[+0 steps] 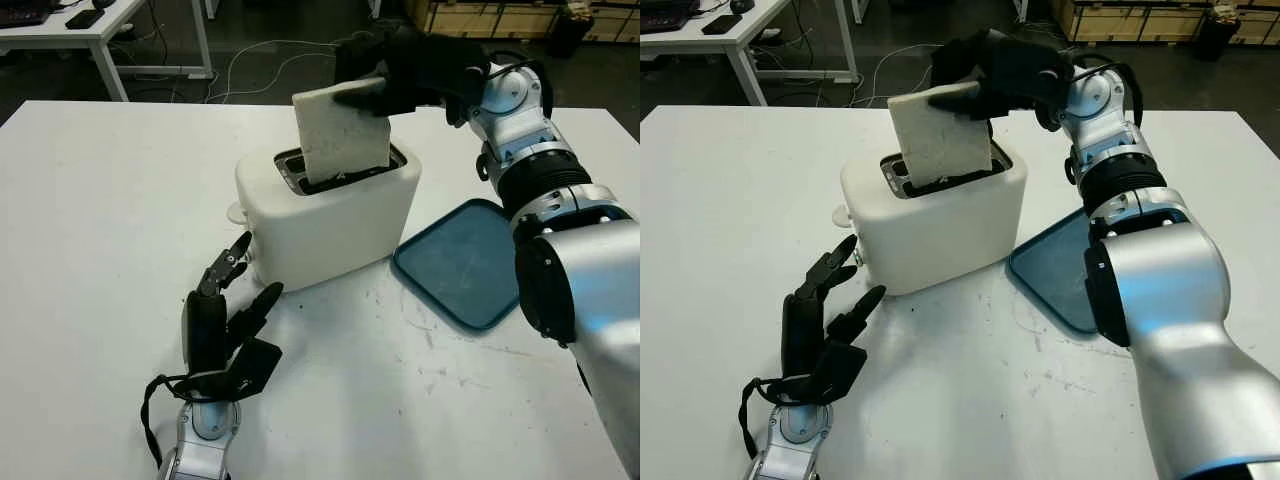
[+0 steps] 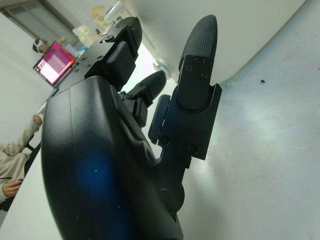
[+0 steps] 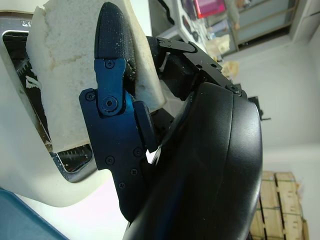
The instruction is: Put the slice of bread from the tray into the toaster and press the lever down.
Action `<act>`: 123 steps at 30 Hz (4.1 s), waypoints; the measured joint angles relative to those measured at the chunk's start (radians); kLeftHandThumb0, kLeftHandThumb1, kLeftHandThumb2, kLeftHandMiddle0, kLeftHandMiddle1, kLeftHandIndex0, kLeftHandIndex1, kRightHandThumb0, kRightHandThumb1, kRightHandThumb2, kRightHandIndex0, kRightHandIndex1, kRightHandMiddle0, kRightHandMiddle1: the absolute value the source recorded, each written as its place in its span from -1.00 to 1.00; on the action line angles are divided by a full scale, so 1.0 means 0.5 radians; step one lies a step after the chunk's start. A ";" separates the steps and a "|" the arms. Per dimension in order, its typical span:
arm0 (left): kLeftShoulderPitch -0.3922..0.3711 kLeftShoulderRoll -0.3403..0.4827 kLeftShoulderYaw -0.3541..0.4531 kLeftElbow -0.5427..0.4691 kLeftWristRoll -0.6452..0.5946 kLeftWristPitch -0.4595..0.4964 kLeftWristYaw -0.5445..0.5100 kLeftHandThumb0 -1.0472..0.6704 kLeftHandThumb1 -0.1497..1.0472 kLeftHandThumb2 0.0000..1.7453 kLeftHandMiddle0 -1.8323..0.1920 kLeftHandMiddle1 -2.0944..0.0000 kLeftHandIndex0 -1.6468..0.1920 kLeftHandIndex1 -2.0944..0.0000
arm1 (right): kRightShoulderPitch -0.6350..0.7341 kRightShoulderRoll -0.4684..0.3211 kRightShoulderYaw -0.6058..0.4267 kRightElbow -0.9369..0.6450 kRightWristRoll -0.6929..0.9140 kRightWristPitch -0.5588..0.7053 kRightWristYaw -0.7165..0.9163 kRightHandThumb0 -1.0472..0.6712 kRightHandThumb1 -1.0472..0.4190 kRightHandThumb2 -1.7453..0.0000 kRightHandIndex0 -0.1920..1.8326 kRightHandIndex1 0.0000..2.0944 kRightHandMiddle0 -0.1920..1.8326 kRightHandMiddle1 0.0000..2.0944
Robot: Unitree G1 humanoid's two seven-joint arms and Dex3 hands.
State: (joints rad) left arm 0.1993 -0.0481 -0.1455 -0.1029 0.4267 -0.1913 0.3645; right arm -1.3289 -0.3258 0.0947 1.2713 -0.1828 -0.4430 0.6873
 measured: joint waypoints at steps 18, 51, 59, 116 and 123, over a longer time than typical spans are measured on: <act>0.004 0.000 0.006 -0.020 -0.001 0.013 -0.002 -0.48 0.79 -0.82 0.43 0.28 0.18 0.99 | 0.033 0.035 0.038 -0.001 -0.019 -0.044 0.008 -0.24 -0.83 0.59 0.29 0.67 0.10 0.67; 0.028 0.002 0.004 -0.029 -0.006 0.022 0.010 -0.50 0.79 -0.79 0.45 0.27 0.18 1.00 | 0.158 -0.136 0.566 -0.103 -0.745 -0.534 -0.965 -0.71 -0.70 0.99 -0.47 -0.29 -0.02 -0.90; 0.035 0.008 0.013 -0.031 -0.032 0.022 -0.022 -0.50 0.79 -0.82 0.44 0.26 0.17 0.99 | 0.129 -0.317 0.620 -0.205 -0.852 -0.602 -1.150 -0.71 -0.78 0.98 -0.59 -0.38 -0.09 -0.99; -0.281 0.830 0.542 -0.423 0.156 0.029 -0.405 -0.21 0.46 -1.00 0.01 0.33 -0.22 0.88 | 2.613 0.296 -0.490 -2.639 0.915 0.549 -0.993 0.06 -0.83 0.94 -0.11 -0.88 -0.15 -0.99; -0.479 1.164 0.592 -0.372 0.197 -0.057 -0.597 -0.04 0.38 -1.00 -0.27 0.40 -0.48 0.88 | 2.593 0.295 -0.541 -2.543 0.897 0.554 -0.976 0.03 -0.83 0.94 -0.10 -0.89 -0.15 -0.99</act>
State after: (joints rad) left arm -0.0404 0.5337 0.1505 -0.2887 0.5252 -0.2197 0.0657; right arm -0.0323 -0.1783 -0.1757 -0.0002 0.2656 -0.1661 0.1994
